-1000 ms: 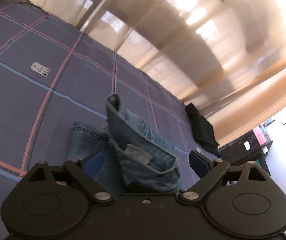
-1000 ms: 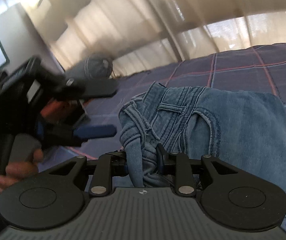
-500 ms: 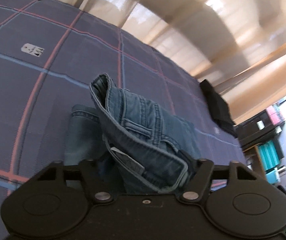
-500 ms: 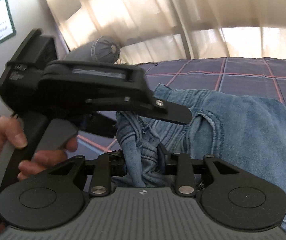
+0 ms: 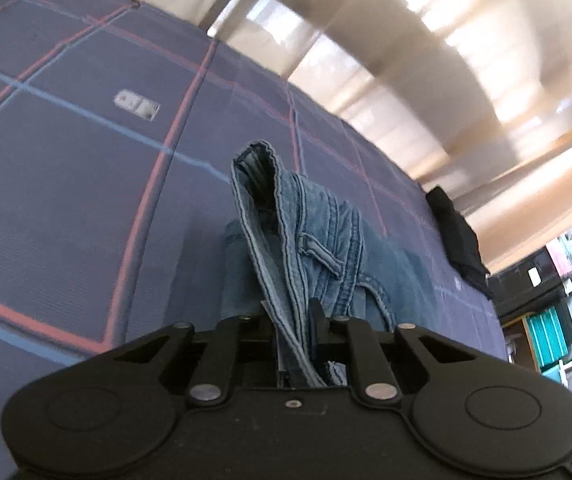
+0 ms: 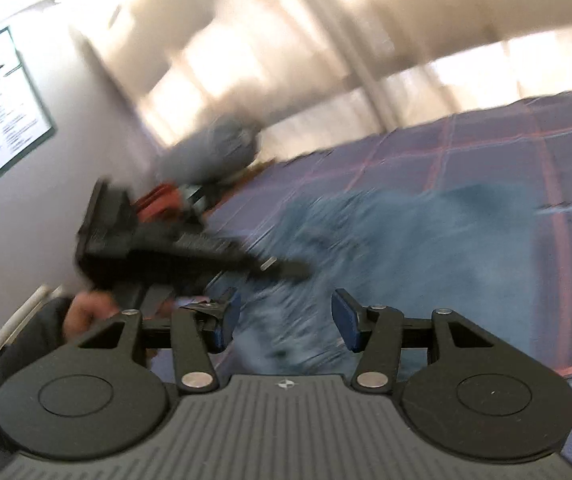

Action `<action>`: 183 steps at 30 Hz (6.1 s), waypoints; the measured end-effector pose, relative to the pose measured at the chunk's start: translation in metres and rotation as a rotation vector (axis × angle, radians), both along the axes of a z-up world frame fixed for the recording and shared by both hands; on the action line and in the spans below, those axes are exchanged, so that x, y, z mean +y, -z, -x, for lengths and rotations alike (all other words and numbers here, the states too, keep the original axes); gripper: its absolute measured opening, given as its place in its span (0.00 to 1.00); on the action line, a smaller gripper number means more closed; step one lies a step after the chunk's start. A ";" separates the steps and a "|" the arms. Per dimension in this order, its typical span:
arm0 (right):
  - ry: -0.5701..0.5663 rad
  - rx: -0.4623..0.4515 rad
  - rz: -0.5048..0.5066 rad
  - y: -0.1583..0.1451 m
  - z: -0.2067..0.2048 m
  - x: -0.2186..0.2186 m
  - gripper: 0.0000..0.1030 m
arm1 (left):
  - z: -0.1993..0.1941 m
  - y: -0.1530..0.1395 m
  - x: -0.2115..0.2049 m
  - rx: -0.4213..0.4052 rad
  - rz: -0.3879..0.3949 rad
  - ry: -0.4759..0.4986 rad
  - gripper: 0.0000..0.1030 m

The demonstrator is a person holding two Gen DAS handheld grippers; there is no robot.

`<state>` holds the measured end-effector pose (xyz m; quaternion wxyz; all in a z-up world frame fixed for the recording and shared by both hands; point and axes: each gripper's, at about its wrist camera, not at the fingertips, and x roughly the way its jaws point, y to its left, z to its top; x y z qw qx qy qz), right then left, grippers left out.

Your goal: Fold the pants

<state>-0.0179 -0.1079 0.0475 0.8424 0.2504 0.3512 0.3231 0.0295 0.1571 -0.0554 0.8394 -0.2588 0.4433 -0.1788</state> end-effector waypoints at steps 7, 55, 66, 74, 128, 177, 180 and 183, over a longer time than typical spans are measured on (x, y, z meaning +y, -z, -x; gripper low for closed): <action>0.105 0.074 0.160 0.027 -0.008 -0.015 0.65 | 0.004 0.011 -0.005 -0.020 -0.025 -0.006 1.00; 0.214 0.055 0.191 0.087 -0.123 -0.025 0.00 | -0.036 0.001 -0.050 -0.264 -0.228 0.067 1.00; 0.240 0.179 0.022 0.061 -0.046 -0.074 0.90 | 0.037 -0.006 0.046 -0.020 0.041 -0.121 1.00; 0.230 0.331 -0.109 0.082 -0.024 -0.074 0.88 | 0.026 0.013 0.038 0.035 0.126 -0.066 1.00; 0.356 0.122 0.013 -0.028 -0.049 -0.181 0.32 | -0.043 -0.079 -0.145 -0.195 0.070 0.306 1.00; 0.820 0.138 0.348 0.140 -0.235 -0.525 0.64 | -0.295 0.035 -0.547 -0.176 -0.011 0.409 1.00; 0.831 0.073 0.391 0.124 -0.227 -0.522 0.64 | -0.280 0.007 -0.520 -0.257 -0.039 0.370 1.00; 0.803 0.017 0.436 0.103 -0.218 -0.511 0.56 | -0.263 -0.015 -0.511 -0.318 -0.083 0.342 1.00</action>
